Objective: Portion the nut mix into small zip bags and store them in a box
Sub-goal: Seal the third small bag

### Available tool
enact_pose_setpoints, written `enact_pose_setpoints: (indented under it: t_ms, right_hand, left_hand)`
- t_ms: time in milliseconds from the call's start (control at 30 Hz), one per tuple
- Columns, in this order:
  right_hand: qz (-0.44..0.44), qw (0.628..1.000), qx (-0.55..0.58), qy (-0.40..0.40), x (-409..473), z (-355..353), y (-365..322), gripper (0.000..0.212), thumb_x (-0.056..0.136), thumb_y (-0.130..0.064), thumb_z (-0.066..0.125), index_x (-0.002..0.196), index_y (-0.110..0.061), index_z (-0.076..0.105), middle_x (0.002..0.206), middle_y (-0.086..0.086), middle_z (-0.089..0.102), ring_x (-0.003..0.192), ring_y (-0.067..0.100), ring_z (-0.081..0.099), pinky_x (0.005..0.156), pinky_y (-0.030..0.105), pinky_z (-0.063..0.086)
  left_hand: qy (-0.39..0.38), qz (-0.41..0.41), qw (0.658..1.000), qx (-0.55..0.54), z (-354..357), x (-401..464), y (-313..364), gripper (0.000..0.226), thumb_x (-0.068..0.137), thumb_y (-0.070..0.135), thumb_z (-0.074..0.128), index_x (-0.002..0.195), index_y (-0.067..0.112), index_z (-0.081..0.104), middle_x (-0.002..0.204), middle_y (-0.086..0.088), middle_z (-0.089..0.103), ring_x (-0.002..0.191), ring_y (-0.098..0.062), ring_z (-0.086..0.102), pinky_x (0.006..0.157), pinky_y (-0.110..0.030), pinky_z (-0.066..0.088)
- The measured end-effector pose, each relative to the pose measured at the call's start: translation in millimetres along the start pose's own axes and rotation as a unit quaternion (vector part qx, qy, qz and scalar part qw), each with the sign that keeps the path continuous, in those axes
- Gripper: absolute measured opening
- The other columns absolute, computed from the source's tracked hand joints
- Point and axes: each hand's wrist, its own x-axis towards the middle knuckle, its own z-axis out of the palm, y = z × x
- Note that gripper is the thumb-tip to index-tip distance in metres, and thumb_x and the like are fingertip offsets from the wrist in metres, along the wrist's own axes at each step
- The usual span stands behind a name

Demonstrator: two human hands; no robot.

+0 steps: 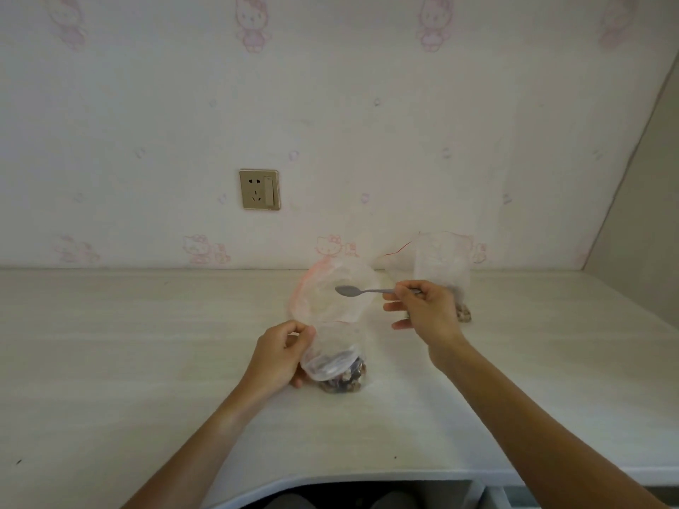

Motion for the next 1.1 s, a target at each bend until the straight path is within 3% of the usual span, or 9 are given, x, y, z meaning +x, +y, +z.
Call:
enact_pose_setpoints:
  t_ms: [200,367,467,600,767,867,1000,1100]
  right_hand:
    - [0.060,0.997,-0.045,-0.014,26,31,24,0.009,0.102,-0.010,0.060,0.099,-0.008,0.069,0.085,0.007,0.078,0.065,0.022,0.076,0.047,0.031,0.057]
    - [0.071,0.986,-0.149,-0.036,38,46,41,0.010,0.099,-0.012,0.061,0.091,-0.008,0.067,0.063,0.007,0.074,0.045,0.025,0.068,0.039,0.025,0.048]
    - [0.076,0.981,-0.172,-0.049,42,44,44,0.011,0.098,-0.022,0.066,0.099,-0.011,0.062,0.062,0.009,0.074,0.047,0.028,0.068,0.042,0.028,0.050]
    - [0.061,0.975,-0.210,-0.036,37,31,40,0.031,0.096,-0.040,0.068,0.111,-0.018,0.052,0.060,0.002,0.074,0.045,0.023,0.069,0.039,0.025,0.046]
    - [0.050,0.982,-0.177,-0.029,22,9,22,0.021,0.101,-0.033,0.063,0.112,-0.018,0.054,0.062,0.002,0.074,0.045,0.022,0.067,0.035,0.025,0.043]
    - [0.076,0.983,-0.149,-0.076,3,-3,15,0.021,0.102,-0.032,0.061,0.108,-0.013,0.062,0.068,0.007,0.075,0.049,0.024,0.067,0.037,0.027,0.045]
    - [0.147,0.958,-0.129,-0.208,-27,-5,16,0.041,0.101,-0.047,0.060,0.108,-0.007,0.068,0.081,0.012,0.078,0.059,0.026,0.071,0.043,0.028,0.048]
    - [0.153,0.949,-0.087,-0.262,-40,0,22,0.048,0.097,-0.051,0.063,0.108,-0.004,0.072,0.086,0.016,0.077,0.063,0.028,0.071,0.043,0.028,0.049]
  left_hand:
    - [-0.011,-0.026,0.997,-0.073,-1,4,-8,0.021,0.102,0.032,0.066,0.090,0.019,0.078,0.070,-0.007,0.073,0.052,-0.022,0.062,0.041,-0.029,0.047]
    - [-0.013,-0.051,0.992,-0.110,-6,6,-5,0.019,0.102,0.038,0.064,0.090,0.029,0.076,0.073,-0.005,0.074,0.056,-0.023,0.065,0.044,-0.030,0.050]
    - [0.009,-0.073,0.988,-0.133,-4,7,-2,0.029,0.103,0.043,0.059,0.093,0.021,0.075,0.072,-0.005,0.074,0.060,-0.025,0.067,0.044,-0.031,0.051]
    - [0.008,-0.100,0.982,-0.162,-5,4,3,0.038,0.106,0.043,0.051,0.101,0.012,0.074,0.075,-0.007,0.075,0.061,-0.023,0.069,0.044,-0.030,0.052]
    - [-0.022,-0.117,0.979,-0.164,-11,5,8,0.040,0.108,0.040,0.049,0.106,0.008,0.072,0.077,-0.009,0.075,0.063,-0.023,0.071,0.046,-0.031,0.055]
    - [-0.045,-0.134,0.976,-0.164,-14,2,8,0.039,0.109,0.039,0.050,0.108,0.007,0.073,0.080,-0.009,0.076,0.065,-0.022,0.071,0.048,-0.031,0.056]
    - [-0.091,-0.152,0.969,-0.170,-19,2,9,0.043,0.106,0.041,0.053,0.106,0.007,0.079,0.087,-0.012,0.076,0.069,-0.020,0.071,0.053,-0.031,0.056]
    - [-0.150,-0.135,0.966,-0.165,-24,-1,11,0.042,0.098,0.048,0.064,0.103,0.011,0.082,0.092,-0.011,0.078,0.076,-0.021,0.073,0.061,-0.032,0.058]
